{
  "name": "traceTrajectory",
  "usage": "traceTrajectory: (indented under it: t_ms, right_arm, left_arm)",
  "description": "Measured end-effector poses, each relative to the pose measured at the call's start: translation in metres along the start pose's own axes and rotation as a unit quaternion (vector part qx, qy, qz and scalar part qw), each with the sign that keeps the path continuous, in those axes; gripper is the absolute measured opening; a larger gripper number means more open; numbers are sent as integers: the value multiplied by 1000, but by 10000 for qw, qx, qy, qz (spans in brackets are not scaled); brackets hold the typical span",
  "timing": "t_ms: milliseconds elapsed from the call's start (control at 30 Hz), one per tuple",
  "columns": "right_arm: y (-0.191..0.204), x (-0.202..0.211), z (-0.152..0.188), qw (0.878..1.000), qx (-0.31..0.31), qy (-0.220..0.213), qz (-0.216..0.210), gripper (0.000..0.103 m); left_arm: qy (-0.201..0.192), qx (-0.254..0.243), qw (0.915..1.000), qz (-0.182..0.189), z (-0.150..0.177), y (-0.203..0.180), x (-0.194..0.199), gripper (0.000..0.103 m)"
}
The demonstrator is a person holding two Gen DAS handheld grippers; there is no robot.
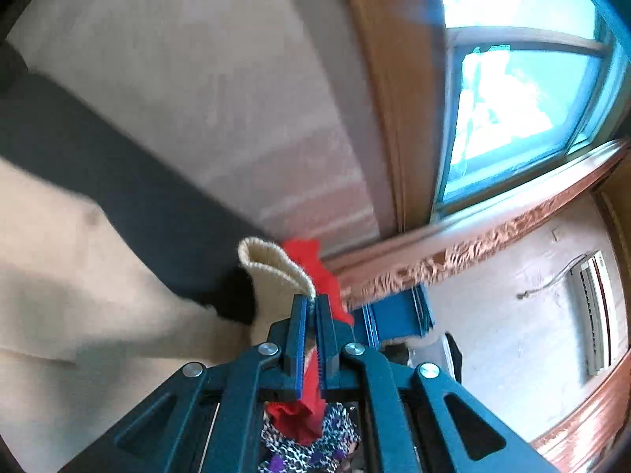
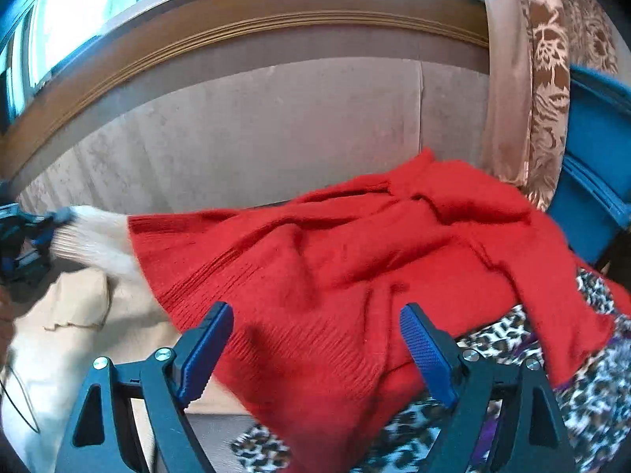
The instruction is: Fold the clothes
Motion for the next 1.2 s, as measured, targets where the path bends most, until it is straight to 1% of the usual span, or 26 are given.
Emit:
traceTrajectory:
  t_ms: [133,167,200,233,333,367,433,467,500,567,633,700,767,800,867,933,1033,1100,1133,1200]
  right_arm:
    - [24,0,13,9993,-124,135,-320,88]
    - [32,0,18,9989,-110,195,-413,88]
    - [39,-1,24,9984,-106,264,-497,88]
    - [45,-2,32,9977,-125,351,-563,88]
    - [60,-6,55,9950,-225,607,-761,88]
    - [64,-7,63,9934,-302,705,-851,88]
    - [71,-9,77,9897,-467,893,-1018,88]
    - [72,-10,84,9889,-513,954,-1021,88]
    - [74,-11,90,9878,-567,1018,-1034,88]
    - [83,-10,100,9835,-702,1145,-1215,88]
    - [96,-7,110,9803,-731,1224,-1370,88]
    - [115,-5,120,9767,-636,1332,-1556,88]
    - [135,-3,134,9732,-499,1450,-1711,88]
    - [144,-4,142,9712,-450,1527,-1774,88]
    - [160,-6,158,9674,-336,1665,-1881,88]
    - [171,-7,173,9669,-135,1712,-1888,88]
    - [179,-11,193,9671,144,1790,-1802,89]
    - [178,-11,197,9674,158,1761,-1814,91]
    - [179,-11,199,9666,163,1771,-1847,93]
    - [179,-10,200,9658,141,1768,-1893,94]
  left_arm:
    - [-387,-118,9990,-197,-24,4,50,3]
    - [-491,-159,9983,-285,-30,7,67,0]
    - [-591,-200,9974,-372,-36,10,83,0]
    - [-643,-240,9967,-433,-38,12,97,0]
    - [-745,-316,9937,-780,-43,26,138,0]
    - [-764,-359,9923,-908,-42,32,151,0]
    - [-640,-422,9912,-1080,-35,43,167,0]
    - [-528,-423,9913,-1128,-29,49,169,0]
    - [-316,-451,9913,-1192,-19,58,171,0]
    - [-2,-483,9901,-1320,-2,68,166,4]
    - [366,-388,9904,-1274,22,82,154,15]
    - [818,-396,9853,-1444,49,97,135,19]
    - [1172,-352,9809,-1510,73,107,111,23]
    - [1298,-326,9781,-1593,82,113,104,24]
    - [1392,-381,9752,-1677,92,117,89,25]
    - [1457,-463,9716,-1804,97,124,84,26]
    - [1449,-643,9708,-1800,98,120,73,26]
    - [1397,-843,9705,-1775,94,112,68,26]
    - [1408,-887,9685,-1851,92,111,62,26]
    - [1494,-871,9648,-1983,90,120,58,26]
Point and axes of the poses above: each gripper's, at about its wrist camera, not at the fingertips, and x roughly against the way its jaws point, y to its left, z to its underside, the point moved 10 cm from there along -x, roughly the way its jaws point, and after that the axes turned 15 degrees about -x, right-handed, at the moved point
